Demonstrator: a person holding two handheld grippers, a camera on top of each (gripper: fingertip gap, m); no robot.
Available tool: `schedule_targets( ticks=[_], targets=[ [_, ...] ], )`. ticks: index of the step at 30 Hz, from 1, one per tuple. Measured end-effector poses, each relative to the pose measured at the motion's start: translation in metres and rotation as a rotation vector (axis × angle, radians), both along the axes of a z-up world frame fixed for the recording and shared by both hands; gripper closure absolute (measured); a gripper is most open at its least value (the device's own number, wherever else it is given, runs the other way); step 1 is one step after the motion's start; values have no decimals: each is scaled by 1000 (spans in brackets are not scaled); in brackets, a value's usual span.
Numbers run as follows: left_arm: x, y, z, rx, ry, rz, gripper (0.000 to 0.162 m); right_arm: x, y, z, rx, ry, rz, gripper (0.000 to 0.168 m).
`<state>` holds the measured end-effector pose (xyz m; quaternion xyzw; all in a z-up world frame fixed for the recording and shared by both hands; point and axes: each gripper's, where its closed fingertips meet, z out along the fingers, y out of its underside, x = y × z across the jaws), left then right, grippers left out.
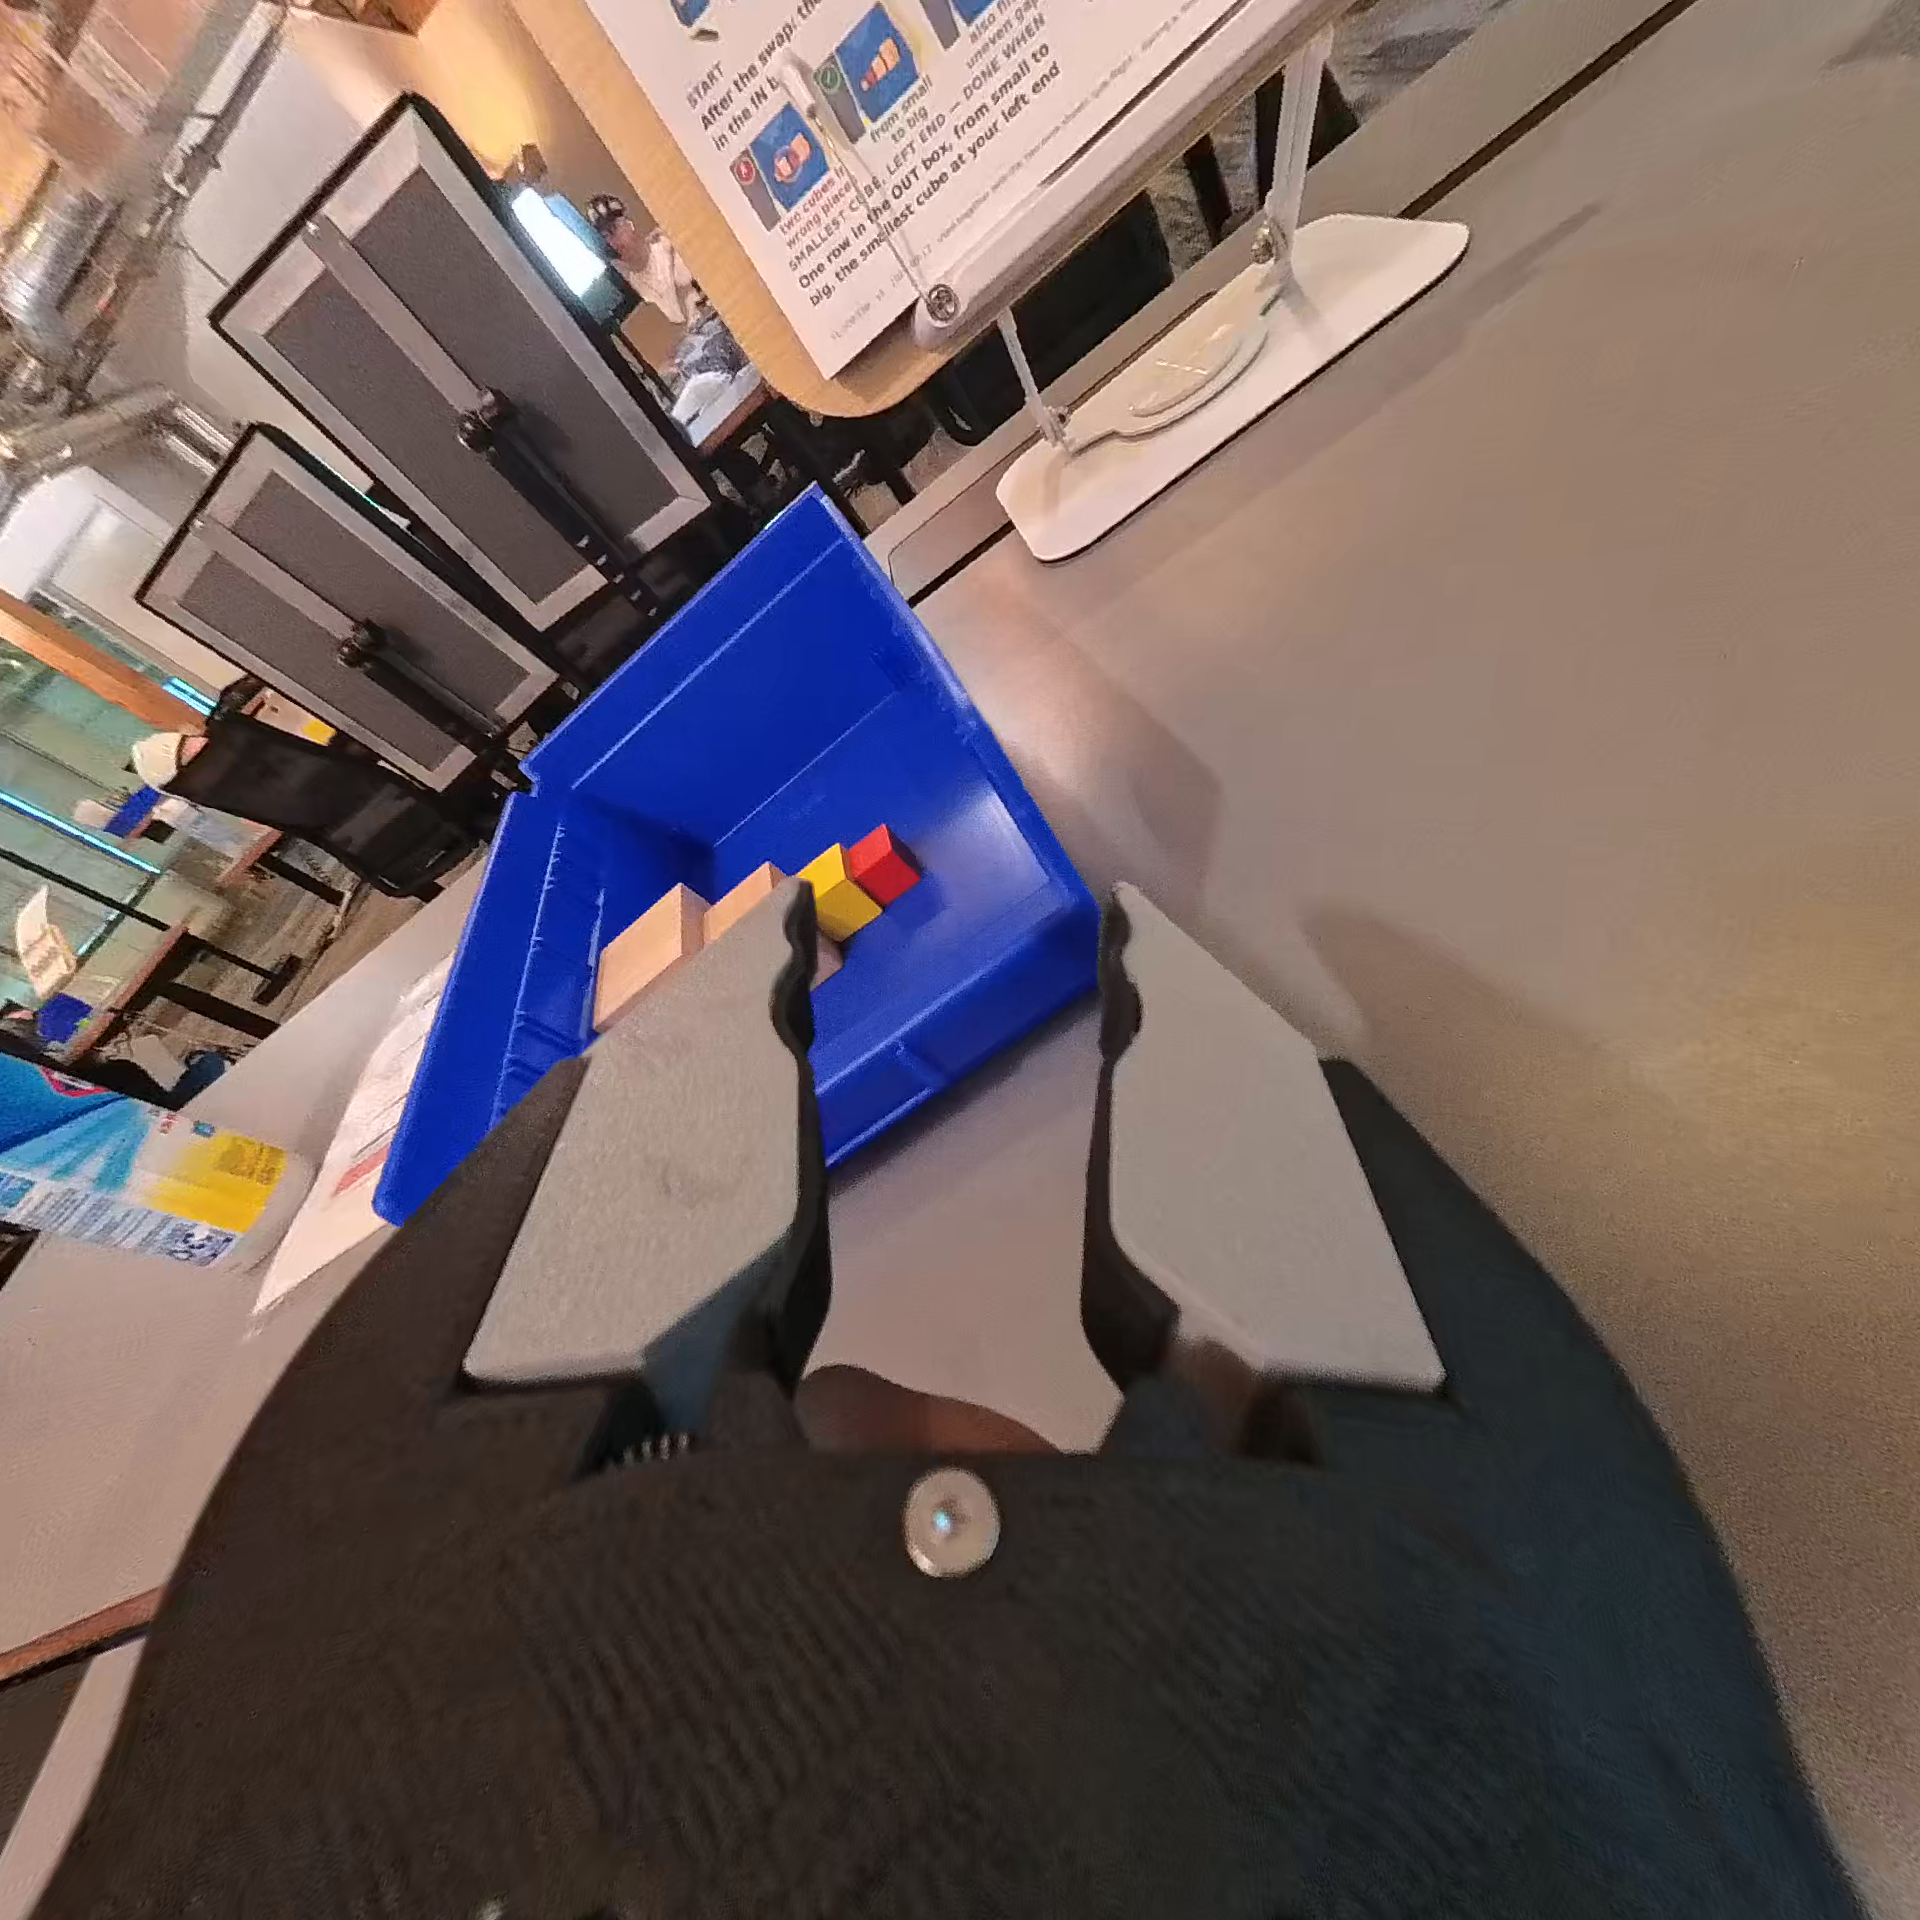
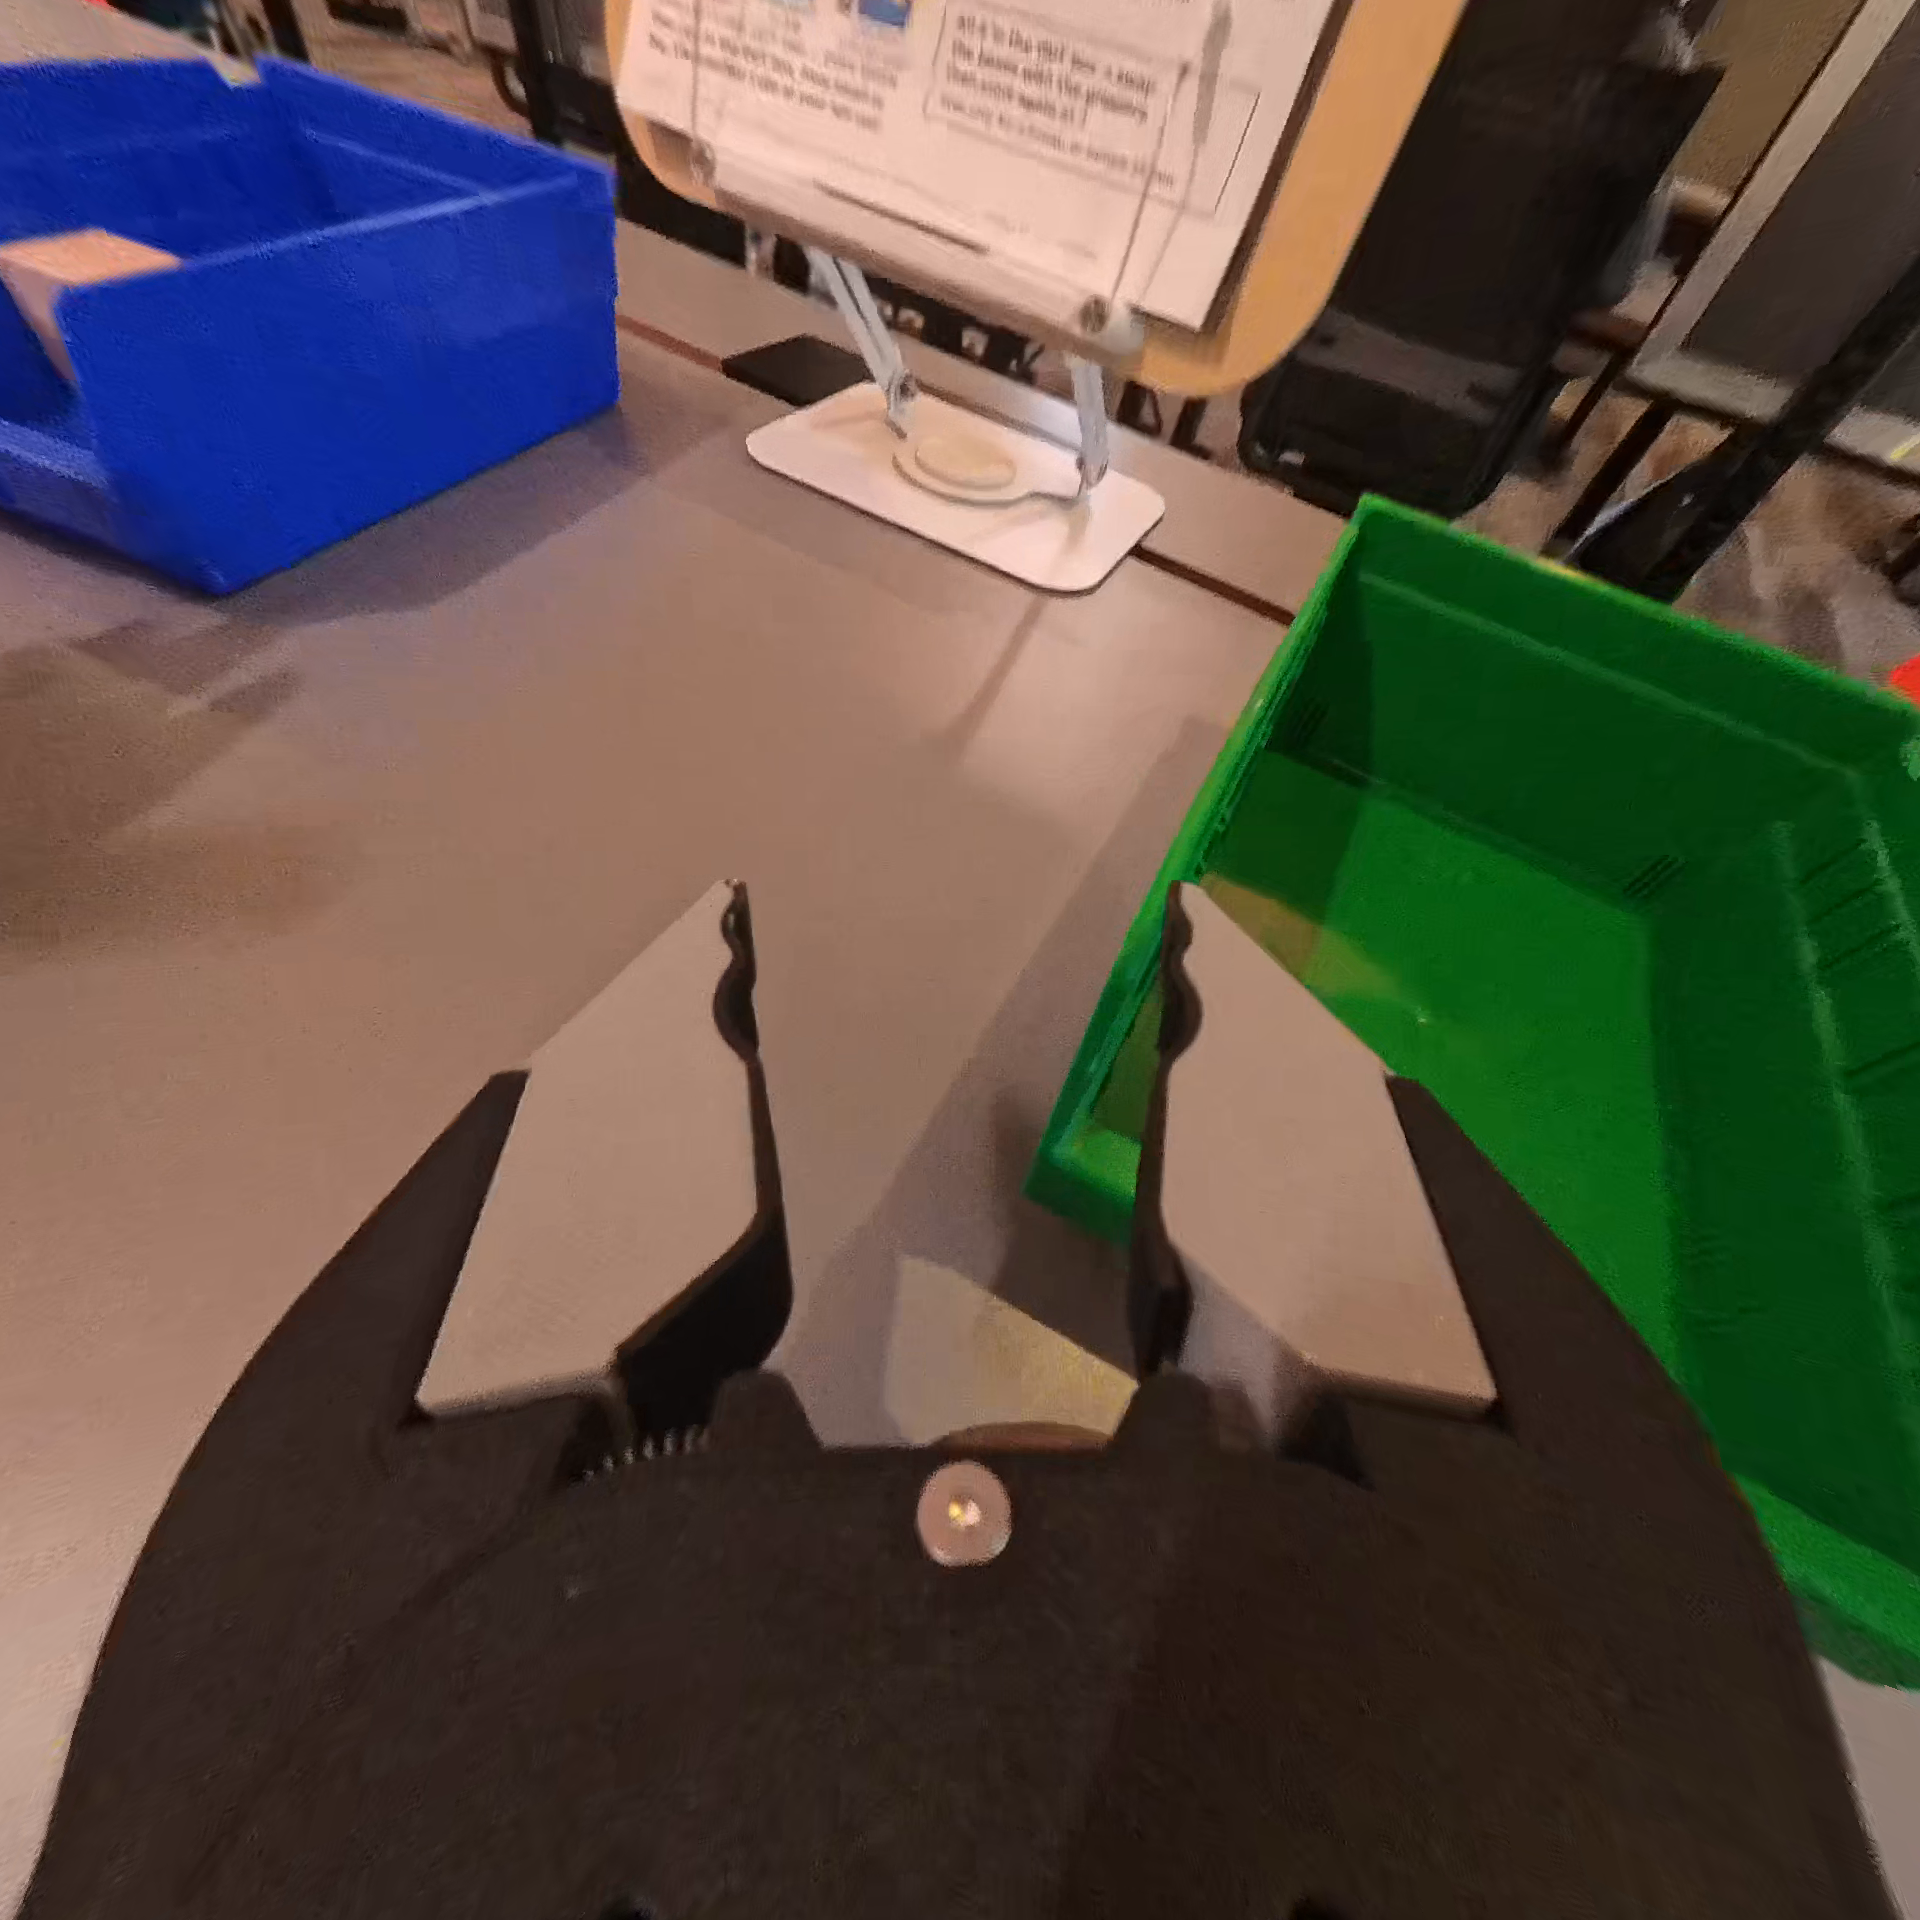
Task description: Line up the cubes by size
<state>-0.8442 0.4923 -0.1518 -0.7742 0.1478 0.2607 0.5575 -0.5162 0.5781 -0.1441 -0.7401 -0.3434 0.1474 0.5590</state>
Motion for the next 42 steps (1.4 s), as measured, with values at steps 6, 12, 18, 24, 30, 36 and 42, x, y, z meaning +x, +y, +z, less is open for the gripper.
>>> schedule_targets(
  ticks=[6,12,18,24,30,36,42],
  targets=[
    [1,1,-3,-13,-5,-1,110,-53,-39,14,60,7,178,96],
    [6,-2,-6,-27,-29,-20,109,-106,-24,-18,27,-62,263,86],
    [0,-1,-10,-21,-52,-12,109,-121,-17,-46,-12,-121,273,85],
    [0,0,20,170,-89,4,111,-109,-20,-43,144,-195,213,91],
    [-4,-4,21,165,-94,42,109,-110,-21,-48,91,-180,228,91],
    [-11,-2,16,160,-170,57,109,-110,-21,-54,64,-194,227,91],
    [-14,-1,14,155,-200,63,109,-111,-21,-55,63,-198,228,92]
  ],
)
